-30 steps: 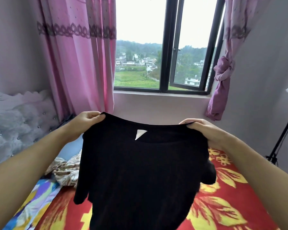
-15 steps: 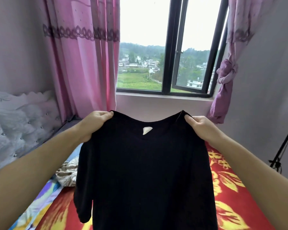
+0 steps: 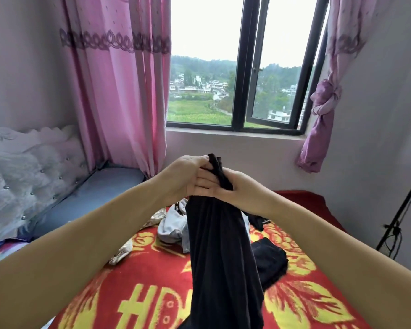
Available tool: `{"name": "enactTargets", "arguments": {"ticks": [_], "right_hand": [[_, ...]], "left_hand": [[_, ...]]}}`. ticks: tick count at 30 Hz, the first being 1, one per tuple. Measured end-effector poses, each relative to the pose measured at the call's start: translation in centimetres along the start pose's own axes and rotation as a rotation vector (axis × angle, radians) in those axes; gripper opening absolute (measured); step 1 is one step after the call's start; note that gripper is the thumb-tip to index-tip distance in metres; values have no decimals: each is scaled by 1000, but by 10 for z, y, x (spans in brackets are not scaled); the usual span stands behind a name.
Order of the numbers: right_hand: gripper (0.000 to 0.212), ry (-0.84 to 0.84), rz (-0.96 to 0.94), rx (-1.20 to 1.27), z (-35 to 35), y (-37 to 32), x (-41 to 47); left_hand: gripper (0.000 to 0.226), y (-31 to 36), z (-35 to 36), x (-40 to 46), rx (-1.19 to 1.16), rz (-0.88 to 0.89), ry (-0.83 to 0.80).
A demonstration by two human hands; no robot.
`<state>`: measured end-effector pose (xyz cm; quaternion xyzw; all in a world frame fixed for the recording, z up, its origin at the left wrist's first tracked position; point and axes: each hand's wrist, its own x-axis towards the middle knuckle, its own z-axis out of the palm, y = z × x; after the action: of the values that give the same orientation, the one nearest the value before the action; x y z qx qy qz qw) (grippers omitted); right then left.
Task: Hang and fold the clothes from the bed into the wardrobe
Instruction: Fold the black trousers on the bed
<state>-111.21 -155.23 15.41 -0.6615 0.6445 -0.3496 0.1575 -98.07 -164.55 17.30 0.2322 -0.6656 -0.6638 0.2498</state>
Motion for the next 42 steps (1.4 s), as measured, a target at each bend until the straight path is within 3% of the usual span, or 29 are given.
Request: {"name": "enactTargets", "arguments": {"ticks": [2,4,6,7,10,13,17,22,24,30,33,35,37,40,42], "right_hand": [[29,31,-13,-7,-5,2,-1],[33,56,-21,148,-13,2,-2],[43,20,-46,228,-21,1,-2],[45,0,-62,237,-24,0,-2],[45,-11,-82,285,-31,2,-2],[30,45,-41,376,-31,21,-9],[28,125,51,412,-7,64,-31],[25,-48,197,352,28,109,-50],[22,-36,243,317,31,122,-51],[17,468,217,180,8,138,-39],[15,283,198,10,-5,141,-40],[21,80,292,-154,-5,148,-45],[24,39,393,-197,-2,161,-50],[20,208,448,-176,-4,175,-61],[18,443,419,-190,-11,179,-67]], "left_hand": [[19,-6,0,-2,275,205,24],[48,-9,-6,0,834,525,169],[74,-7,-14,5,1090,633,113],[70,-1,-18,6,1052,554,4],[15,14,-26,14,692,258,-210],[6,18,-28,27,707,334,-145],[20,42,-29,32,668,315,-108],[40,77,-46,33,736,208,-138],[41,80,-54,34,723,178,-131],[36,75,-77,29,665,156,-52],[25,71,-85,30,618,191,60],[19,69,-88,31,567,204,106],[19,67,-87,33,529,207,116],[23,66,-81,38,538,199,91],[24,66,-81,41,526,199,105]]}}
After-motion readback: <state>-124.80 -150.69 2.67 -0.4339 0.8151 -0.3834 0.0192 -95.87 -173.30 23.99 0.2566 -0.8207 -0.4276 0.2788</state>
